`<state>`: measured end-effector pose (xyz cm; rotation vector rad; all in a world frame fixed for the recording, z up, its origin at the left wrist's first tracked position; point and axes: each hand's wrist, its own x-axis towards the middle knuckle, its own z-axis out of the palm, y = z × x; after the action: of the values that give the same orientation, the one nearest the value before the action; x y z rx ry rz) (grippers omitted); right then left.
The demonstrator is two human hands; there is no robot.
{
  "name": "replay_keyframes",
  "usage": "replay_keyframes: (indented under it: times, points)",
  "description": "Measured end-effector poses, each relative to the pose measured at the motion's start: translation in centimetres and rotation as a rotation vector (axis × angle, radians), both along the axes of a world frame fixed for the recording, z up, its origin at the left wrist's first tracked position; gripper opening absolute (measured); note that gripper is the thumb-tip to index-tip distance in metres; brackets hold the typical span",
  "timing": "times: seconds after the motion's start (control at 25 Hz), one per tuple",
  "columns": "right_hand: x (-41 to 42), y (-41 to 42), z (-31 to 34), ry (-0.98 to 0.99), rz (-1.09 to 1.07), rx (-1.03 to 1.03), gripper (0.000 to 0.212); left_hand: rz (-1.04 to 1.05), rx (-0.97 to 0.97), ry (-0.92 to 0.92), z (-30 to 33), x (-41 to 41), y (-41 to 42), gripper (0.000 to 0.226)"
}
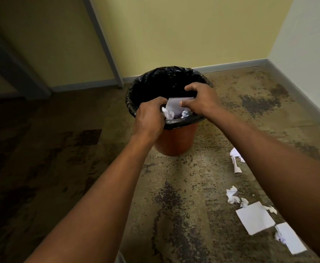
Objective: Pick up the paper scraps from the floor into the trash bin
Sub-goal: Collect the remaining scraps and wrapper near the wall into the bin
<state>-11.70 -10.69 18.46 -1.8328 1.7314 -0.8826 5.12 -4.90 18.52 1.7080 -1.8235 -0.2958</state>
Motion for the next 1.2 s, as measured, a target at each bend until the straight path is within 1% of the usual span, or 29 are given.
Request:
replay_keyframes:
  times: [0.08, 0.2, 0.28, 0.4, 0.48, 0.52, 0.56, 0.64, 0.72, 0.76, 0.8, 0.92, 1.0, 1.04, 1.12, 1.2]
  points:
    - [-0.3, 0.1, 0.3, -0.007, -0.018, 0.01, 0.057, 0.001, 0.014, -0.016, -0.1, 0.1, -0.1, 0.047]
    - [-0.7, 0.6, 0.7, -0.045, -0.016, -0.026, 0.052, -0.016, 0.013, -0.054, -0.1, -0.2, -0.3, 0.044]
    - [-1.4, 1.2, 1.1, -0.099, -0.024, -0.071, 0.047, -0.055, -0.031, -0.071, 0.3, -1.0, 0.0, 0.039]
    - [-3.6, 2.7, 1.5, -0.152, -0.046, -0.145, 0.04, -0.202, -0.196, -0.077, 0.5, -3.5, 1.1, 0.027]
    - [-5.7, 4.6, 0.9, -0.127, -0.065, -0.18, 0.037, -0.359, -0.228, -0.088, -0.4, -5.6, 2.2, 0.021]
    - [-6.9, 5.6, 0.2, -0.098, -0.078, -0.176, 0.036, -0.423, -0.186, -0.121, -1.2, -6.8, 2.6, 0.022]
    - [-8.4, 6.9, -1.0, -0.065, -0.103, -0.15, 0.036, -0.476, -0.105, -0.175, -2.3, -8.1, 2.9, 0.028]
    - [-10.5, 9.5, -3.8, -0.016, -0.131, -0.055, 0.035, -0.498, 0.128, -0.32, -4.8, -9.4, 3.4, 0.048]
    - [-13.8, 12.9, -7.4, 0.097, -0.155, 0.065, 0.039, -0.577, 0.347, -0.464, -7.7, -11.4, 4.4, 0.066]
    - [-15.4, 14.7, -9.2, 0.184, -0.129, 0.135, 0.043, -0.632, 0.421, -0.53, -9.2, -12.3, 4.9, 0.074]
    - [-16.9, 16.6, -10.9, 0.285, -0.079, 0.23, 0.053, -0.678, 0.48, -0.587, -10.7, -13.0, 5.6, 0.082]
    - [-20.9, 22.8, -15.5, 0.597, 0.066, 0.573, 0.098, -0.742, 0.63, -0.708, -15.0, -15.2, 7.4, 0.103]
    - [-22.8, 26.5, -18.1, 0.726, 0.077, 0.706, 0.12, -0.757, 0.681, -0.734, -17.8, -16.1, 8.4, 0.113]
    - [-23.6, 28.3, -19.4, 0.762, 0.071, 0.751, 0.129, -0.76, 0.701, -0.728, -18.9, -16.6, 8.8, 0.117]
    - [-24.8, 31.2, -21.5, 0.75, 0.054, 0.811, 0.141, -0.768, 0.713, -0.699, -20.9, -17.5, 9.5, 0.121]
    - [-25.1, 33.2, -22.7, 0.68, 0.023, 0.821, 0.137, -0.753, 0.7, -0.675, -22.0, -18.2, 10.0, 0.115]
